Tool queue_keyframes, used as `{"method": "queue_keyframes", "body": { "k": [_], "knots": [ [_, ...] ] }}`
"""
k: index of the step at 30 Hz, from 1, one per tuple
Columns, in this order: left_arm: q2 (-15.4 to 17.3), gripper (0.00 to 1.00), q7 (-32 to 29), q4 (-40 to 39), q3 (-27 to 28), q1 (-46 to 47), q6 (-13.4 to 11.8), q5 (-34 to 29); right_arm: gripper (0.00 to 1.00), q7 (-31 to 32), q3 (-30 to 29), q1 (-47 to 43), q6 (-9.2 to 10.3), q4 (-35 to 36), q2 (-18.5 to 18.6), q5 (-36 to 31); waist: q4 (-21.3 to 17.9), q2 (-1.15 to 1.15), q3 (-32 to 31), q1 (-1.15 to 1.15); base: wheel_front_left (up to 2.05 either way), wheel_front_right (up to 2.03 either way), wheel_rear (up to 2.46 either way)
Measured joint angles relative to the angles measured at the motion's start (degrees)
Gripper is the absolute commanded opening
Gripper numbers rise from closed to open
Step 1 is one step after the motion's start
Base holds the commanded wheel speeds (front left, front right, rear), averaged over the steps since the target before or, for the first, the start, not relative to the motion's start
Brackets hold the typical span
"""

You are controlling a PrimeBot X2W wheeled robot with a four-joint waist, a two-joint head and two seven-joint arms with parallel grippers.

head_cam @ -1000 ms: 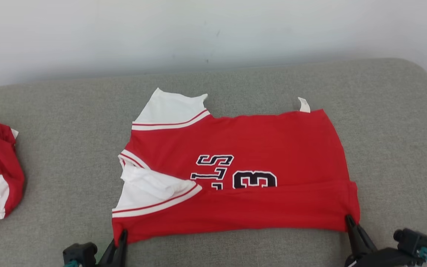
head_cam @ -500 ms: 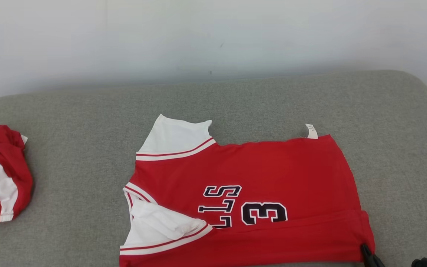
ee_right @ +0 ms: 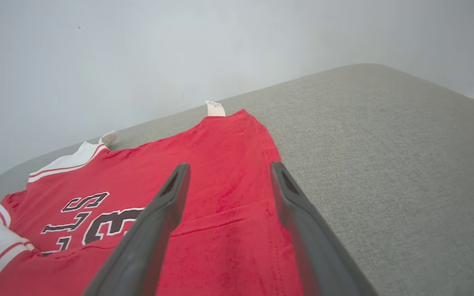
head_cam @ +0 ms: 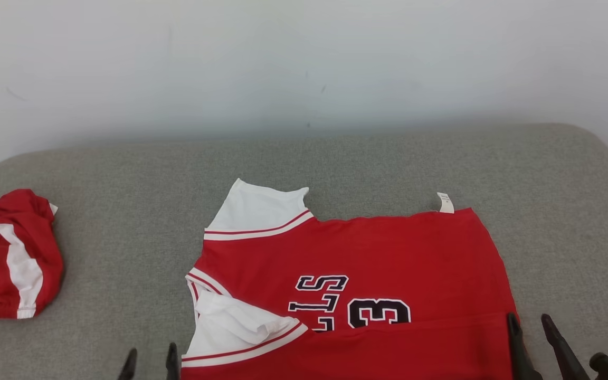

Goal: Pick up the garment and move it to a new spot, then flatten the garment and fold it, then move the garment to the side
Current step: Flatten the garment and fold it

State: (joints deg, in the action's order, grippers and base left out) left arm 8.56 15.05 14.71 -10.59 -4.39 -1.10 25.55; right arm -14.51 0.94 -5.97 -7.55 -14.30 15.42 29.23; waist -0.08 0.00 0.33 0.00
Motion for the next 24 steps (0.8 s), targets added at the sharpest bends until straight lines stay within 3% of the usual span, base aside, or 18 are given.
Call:
{"method": "queue_keyframes", "body": {
  "k": [9, 15, 24],
  "knots": [
    [-2.9, 1.0, 0.0, -8.3, 7.4, -2.7, -0.2, -15.8, 1.0, -0.6, 0.6, 0.0, 0.0, 8.9, -5.4, -11.3, 0.5, 0.0, -1.1, 0.0, 0.0, 0.0, 0.0],
    [-4.1, 1.0, 0.0, -9.3, 9.1, -3.9, -0.7, -20.4, 1.0, -0.6, 1.2, -1.5, 0.0, 11.3, -8.0, -18.2, 1.0, 0.0, -1.2, 0.0, 0.0, 0.0, 0.0],
    [-4.9, 1.0, 0.0, -8.9, 9.5, -6.0, 0.1, -22.4, 1.0, -0.6, 0.1, -3.3, 0.0, 11.2, -10.7, -22.1, 1.2, 0.0, -0.9, 0.0, 0.0, 0.0, 0.0]
  ]
}}
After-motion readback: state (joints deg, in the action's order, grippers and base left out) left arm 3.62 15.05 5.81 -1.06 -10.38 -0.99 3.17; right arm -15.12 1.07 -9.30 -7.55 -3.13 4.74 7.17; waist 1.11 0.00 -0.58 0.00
